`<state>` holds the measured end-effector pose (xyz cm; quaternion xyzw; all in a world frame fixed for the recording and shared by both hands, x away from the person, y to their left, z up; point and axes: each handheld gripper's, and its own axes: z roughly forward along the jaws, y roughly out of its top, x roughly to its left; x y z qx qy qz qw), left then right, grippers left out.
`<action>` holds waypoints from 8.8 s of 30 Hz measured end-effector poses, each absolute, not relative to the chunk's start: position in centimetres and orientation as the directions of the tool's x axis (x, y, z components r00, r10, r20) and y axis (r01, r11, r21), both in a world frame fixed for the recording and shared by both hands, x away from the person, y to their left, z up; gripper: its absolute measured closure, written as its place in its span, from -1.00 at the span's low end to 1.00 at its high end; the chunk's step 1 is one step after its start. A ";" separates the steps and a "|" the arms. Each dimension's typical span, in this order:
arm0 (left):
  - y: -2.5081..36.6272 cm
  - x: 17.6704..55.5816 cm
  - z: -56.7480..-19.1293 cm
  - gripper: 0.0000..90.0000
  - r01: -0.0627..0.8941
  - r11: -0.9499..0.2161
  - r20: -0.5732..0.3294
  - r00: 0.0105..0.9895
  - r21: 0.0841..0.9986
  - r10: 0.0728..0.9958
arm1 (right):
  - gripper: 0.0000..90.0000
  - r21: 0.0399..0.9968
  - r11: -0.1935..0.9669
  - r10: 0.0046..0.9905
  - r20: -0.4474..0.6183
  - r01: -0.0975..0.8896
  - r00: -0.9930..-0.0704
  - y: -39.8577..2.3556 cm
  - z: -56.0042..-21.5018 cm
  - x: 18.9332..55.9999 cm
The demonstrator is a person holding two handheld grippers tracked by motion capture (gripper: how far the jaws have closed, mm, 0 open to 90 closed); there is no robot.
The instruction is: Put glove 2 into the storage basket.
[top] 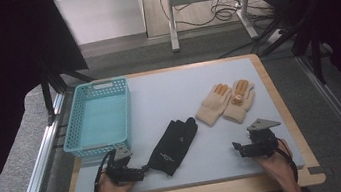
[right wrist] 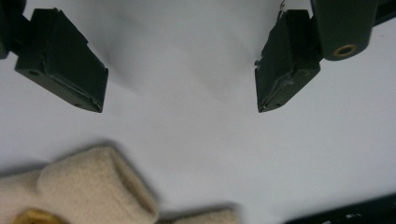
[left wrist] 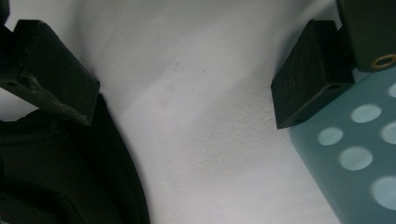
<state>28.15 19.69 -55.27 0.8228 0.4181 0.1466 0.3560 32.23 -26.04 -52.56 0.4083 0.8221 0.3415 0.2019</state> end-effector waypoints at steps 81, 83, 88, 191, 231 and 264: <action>8.2 34.3 -51.9 0.11 0.688 -0.501 -0.066 0.620 0.526 0.782 | -0.70 0.731 0.421 0.821 -0.056 0.537 -0.568 -26.1 -53.2 32.3; 8.5 34.4 -51.9 0.29 0.685 -0.500 -0.065 0.620 0.530 0.782 | -0.70 0.731 0.421 0.821 -0.056 0.537 -0.568 -26.1 -53.2 32.3; 8.7 34.6 -51.6 0.46 0.673 -0.515 -0.057 0.635 0.531 0.770 | -0.70 0.731 0.421 0.821 -0.056 0.537 -0.568 -26.1 -53.2 32.3; 32.1 44.1 -46.6 -0.94 0.853 -0.115 -0.070 0.174 0.509 0.982 | -0.70 0.732 0.420 0.821 -0.055 0.536 -0.568 -26.1 -53.2 32.3; 17.3 35.3 -43.4 -0.98 0.507 -0.344 -0.099 0.660 0.790 0.745 | -0.70 0.732 0.419 0.822 -0.054 0.537 -0.567 -26.1 -53.2 32.2; 12.6 28.6 -53.5 -1.00 0.508 -0.496 0.021 0.683 0.704 0.730 | -0.70 0.732 0.419 0.822 -0.055 0.537 -0.567 -26.1 -53.2 32.3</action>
